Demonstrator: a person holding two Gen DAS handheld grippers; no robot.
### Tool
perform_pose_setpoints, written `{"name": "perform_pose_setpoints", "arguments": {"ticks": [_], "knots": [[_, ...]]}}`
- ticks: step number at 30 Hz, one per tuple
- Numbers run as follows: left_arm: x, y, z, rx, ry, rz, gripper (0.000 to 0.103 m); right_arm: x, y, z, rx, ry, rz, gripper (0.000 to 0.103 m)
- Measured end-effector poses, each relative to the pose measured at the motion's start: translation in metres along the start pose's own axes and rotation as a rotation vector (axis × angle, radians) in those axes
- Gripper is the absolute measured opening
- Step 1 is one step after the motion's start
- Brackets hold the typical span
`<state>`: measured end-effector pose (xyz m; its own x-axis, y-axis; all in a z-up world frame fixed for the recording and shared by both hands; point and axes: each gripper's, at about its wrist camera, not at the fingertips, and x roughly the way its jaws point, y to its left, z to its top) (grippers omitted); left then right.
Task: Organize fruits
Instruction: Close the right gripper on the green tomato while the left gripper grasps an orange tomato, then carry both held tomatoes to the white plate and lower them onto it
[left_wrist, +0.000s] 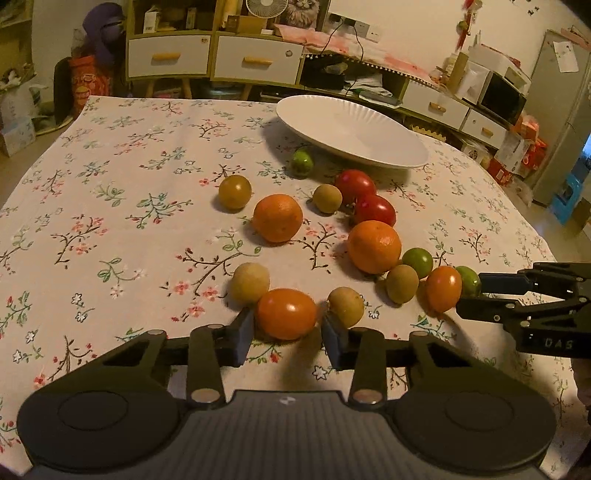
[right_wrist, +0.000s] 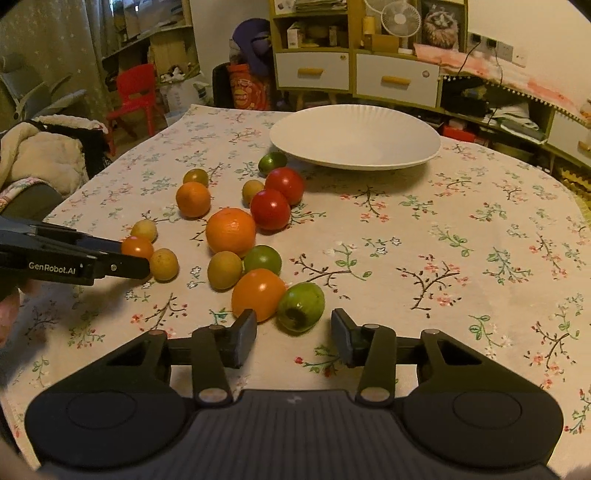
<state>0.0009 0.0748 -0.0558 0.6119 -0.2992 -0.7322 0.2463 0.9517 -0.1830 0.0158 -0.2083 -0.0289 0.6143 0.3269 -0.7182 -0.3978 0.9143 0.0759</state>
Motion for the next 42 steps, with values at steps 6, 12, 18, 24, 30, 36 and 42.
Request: {"name": "perform_pose_setpoints", "arguments": {"ticks": [6, 12, 18, 24, 30, 36, 42], "knots": [[0.002, 0.001, 0.002, -0.014, -0.004, -0.007, 0.045, 0.008, 0.000, 0.003, -0.002, -0.013, -0.024, 0.038], [0.003, -0.003, 0.001, 0.010, -0.024, -0.005, 0.044, 0.011, 0.001, 0.004, -0.008, -0.037, -0.021, 0.026], [0.004, -0.003, 0.002, 0.005, -0.027, -0.021, 0.044, 0.010, 0.003, 0.005, -0.026, -0.055, -0.024, 0.026], [0.002, -0.006, 0.004, 0.007, -0.035, -0.028, 0.044, 0.005, 0.005, 0.008, -0.037, -0.071, -0.017, 0.026], [0.002, -0.009, 0.008, 0.008, -0.040, -0.036, 0.044, 0.001, 0.005, 0.013, -0.026, -0.087, -0.010, 0.026], [0.003, -0.017, 0.018, 0.005, -0.047, -0.047, 0.043, -0.002, 0.004, 0.021, -0.020, -0.118, -0.019, 0.026], [0.008, -0.032, 0.035, 0.026, -0.070, -0.047, 0.043, -0.001, 0.000, 0.040, -0.001, -0.156, -0.022, 0.026]]}}
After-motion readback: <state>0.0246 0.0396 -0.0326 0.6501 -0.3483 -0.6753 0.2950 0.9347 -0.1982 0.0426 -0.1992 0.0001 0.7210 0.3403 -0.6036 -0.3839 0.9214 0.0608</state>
